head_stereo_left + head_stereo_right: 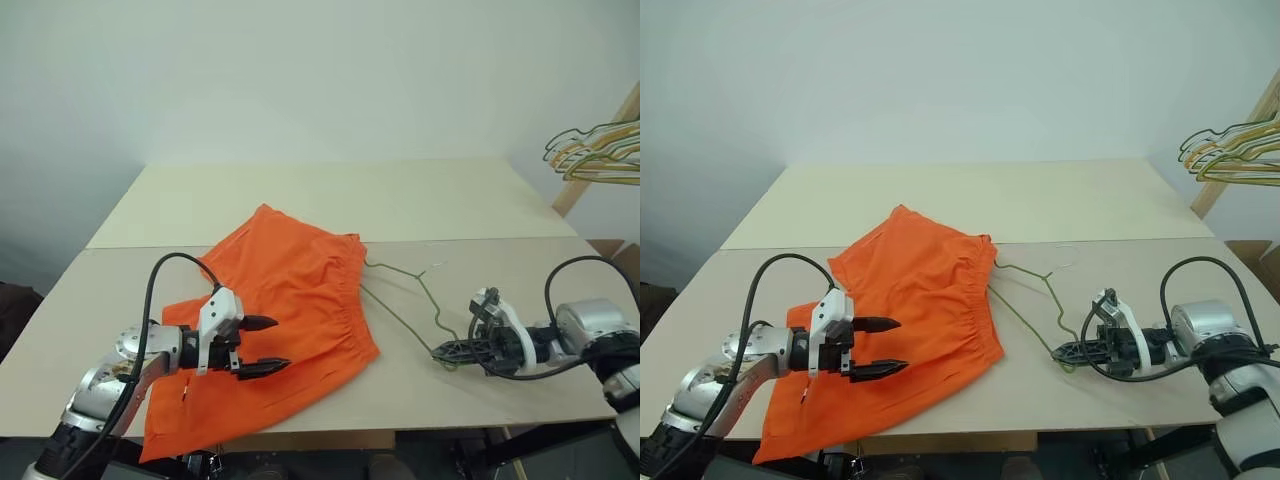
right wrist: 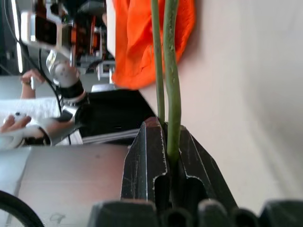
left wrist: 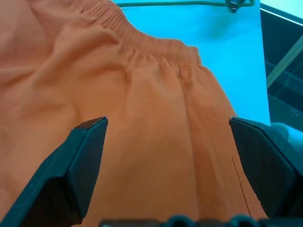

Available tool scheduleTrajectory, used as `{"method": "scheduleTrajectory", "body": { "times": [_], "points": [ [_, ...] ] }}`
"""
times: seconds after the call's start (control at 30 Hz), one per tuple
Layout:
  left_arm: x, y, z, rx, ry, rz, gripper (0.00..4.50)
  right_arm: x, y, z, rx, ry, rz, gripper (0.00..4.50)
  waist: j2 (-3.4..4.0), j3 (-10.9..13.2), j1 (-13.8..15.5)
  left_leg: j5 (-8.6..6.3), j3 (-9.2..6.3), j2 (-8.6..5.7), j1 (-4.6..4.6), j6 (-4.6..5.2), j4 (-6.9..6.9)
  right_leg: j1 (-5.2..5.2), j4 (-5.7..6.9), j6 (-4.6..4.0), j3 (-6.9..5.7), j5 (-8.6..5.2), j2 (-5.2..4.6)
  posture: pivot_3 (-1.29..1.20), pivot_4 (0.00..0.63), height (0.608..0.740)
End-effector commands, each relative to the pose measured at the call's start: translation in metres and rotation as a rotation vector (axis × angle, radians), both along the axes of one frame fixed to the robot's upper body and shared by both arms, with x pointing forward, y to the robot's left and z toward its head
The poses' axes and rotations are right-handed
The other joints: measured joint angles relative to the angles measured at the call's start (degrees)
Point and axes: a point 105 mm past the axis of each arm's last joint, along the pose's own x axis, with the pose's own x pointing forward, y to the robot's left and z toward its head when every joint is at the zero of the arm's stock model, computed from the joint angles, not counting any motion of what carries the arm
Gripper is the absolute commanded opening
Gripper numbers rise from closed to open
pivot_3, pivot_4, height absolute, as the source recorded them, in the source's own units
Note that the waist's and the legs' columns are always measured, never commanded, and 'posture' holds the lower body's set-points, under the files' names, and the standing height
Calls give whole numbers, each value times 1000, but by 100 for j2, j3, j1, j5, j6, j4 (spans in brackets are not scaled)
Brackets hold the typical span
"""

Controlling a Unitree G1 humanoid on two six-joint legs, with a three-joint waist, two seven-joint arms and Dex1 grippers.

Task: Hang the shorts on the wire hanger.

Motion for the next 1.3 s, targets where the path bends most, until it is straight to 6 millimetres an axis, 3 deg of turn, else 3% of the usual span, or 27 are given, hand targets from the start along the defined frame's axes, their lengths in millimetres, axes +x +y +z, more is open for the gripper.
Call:
{"method": "scheduleTrajectory", "body": {
  "times": [0.03, 0.3, 0.57, 0.77, 1.03, 1.3],
  "points": [
    [0, -2, 6, 5, -48, -12, 4477, 11, 2, 19, 68, -84, 2, 0, 0, 0, 14, 3, 0, -1, -3, -5, 0, -2, 1, 0, 0, 0, -1, -113, 0, 740],
    [0, -2, 5, 9, -52, -4, 4477, 34, -2, 21, 18, -293, -39, 0, 1, -1, 7, 4, 0, -1, -2, -7, 1, -2, 4, 0, 1, 0, -1, -104, 0, 740],
    [-1, -2, 3, 17, -54, -6, 4477, 26, -13, 23, -12, -610, 23, 0, 1, -1, 31, 3, -1, -2, -6, -5, 1, -1, 3, 1, -6, 1, 0, -113, 0, 740],
    [1, -3, 3, 22, -57, -17, 4477, 11, -12, 13, -99, -818, 108, 0, 1, -1, 17, -7, 1, 0, 5, 14, 1, 5, 11, 2, -2, 1, 9, -124, 0, 740],
    [2, -5, 1, 27, -60, -31, 4477, 10, -18, -13, -239, -650, 113, 0, 1, -1, -8, -12, 8, -1, 24, 25, 3, 6, 40, 1, 9, 0, 13, -132, 0, 740],
    [1, -7, 0, 28, -59, -41, 4477, 45, -31, -22, -375, -450, -116, 0, -14, -10, -24, -8, 12, -1, 29, 18, 3, 8, 38, 0, 13, 0, 15, -130, 0, 740]
  ]
}}
